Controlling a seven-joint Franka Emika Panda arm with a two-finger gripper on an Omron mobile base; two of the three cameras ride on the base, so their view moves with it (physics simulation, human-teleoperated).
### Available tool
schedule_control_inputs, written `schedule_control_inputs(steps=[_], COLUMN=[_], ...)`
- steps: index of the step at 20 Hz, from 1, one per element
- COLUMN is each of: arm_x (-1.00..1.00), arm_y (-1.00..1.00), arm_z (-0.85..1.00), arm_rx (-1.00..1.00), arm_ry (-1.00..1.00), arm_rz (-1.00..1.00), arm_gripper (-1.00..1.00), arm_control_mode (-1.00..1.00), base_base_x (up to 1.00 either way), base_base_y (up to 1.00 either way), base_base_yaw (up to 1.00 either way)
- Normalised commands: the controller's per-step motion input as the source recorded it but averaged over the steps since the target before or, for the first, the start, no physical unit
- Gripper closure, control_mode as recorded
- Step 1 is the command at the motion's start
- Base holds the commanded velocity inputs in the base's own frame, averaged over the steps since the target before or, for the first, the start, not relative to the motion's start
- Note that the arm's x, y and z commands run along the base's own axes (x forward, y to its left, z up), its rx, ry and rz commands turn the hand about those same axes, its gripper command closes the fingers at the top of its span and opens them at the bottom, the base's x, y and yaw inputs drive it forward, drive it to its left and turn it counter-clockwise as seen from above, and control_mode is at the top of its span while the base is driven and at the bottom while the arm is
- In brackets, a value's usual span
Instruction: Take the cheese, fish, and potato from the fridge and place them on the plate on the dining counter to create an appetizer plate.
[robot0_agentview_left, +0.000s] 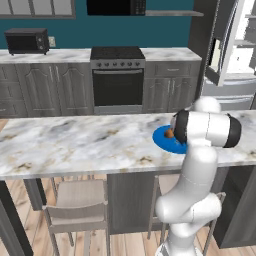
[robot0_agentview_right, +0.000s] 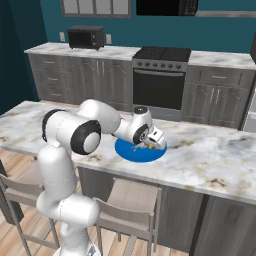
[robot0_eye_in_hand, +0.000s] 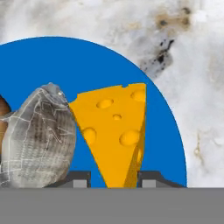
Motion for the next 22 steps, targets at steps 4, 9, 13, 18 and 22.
schedule_control_inputs(steps=[4, 9, 13, 18, 22], arm_x=[-0.37, -0.33, -0.62, -0.86, -0.71], arm_y=[0.42, -0.03, -0.26, -0.05, 0.13], arm_z=[0.00, 0.12, 0.76, 0.97, 0.99], arm_rx=[-0.02, 0.00, 0.00, 0.00, -0.02], arm_ry=[0.00, 0.00, 0.00, 0.00, 0.00], arm_rz=[-0.07, -0.10, -0.10, -0.02, 0.00], arm_gripper=[-1.00, -1.00, -1.00, -1.00, -1.00], arm_control_mode=[-1.00, -1.00, -1.00, -1.00, -1.00], base_base_x=[0.00, 0.00, 0.00, 0.00, 0.00], base_base_y=[0.00, 0.00, 0.00, 0.00, 0.00], base_base_yaw=[0.00, 0.00, 0.00, 0.00, 0.00])
